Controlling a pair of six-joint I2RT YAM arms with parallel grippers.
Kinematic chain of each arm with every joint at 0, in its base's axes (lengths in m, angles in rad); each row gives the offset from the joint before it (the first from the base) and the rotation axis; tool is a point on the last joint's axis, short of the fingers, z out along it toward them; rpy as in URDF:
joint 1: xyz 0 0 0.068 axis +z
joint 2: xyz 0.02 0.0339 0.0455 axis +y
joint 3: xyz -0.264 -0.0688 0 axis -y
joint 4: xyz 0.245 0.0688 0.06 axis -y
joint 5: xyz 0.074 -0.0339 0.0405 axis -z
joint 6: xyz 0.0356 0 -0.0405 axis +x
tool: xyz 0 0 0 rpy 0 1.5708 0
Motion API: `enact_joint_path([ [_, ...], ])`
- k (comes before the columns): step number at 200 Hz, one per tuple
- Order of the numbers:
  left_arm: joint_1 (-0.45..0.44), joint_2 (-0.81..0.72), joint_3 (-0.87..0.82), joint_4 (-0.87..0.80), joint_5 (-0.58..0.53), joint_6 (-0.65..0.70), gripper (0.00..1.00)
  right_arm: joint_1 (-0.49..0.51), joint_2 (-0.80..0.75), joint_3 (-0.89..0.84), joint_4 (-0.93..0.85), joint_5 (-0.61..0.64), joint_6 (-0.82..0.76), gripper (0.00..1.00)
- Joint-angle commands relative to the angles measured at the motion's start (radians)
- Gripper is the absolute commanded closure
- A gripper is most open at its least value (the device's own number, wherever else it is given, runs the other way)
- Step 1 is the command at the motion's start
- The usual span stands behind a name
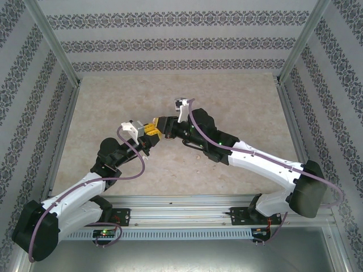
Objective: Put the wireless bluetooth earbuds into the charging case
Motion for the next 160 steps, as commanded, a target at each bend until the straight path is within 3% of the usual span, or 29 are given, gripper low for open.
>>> enact_joint_path([
  [1, -0.015, 0.003, -0.007, 0.078, 0.001, 0.02, 1.0, 0.01, 0.014, -0.006, 0.037, 0.001, 0.004, 0.82],
  [160, -0.015, 0.014, -0.007, 0.098, -0.021, 0.028, 1.0, 0.017, 0.008, -0.054, 0.035, 0.005, 0.041, 0.82],
])
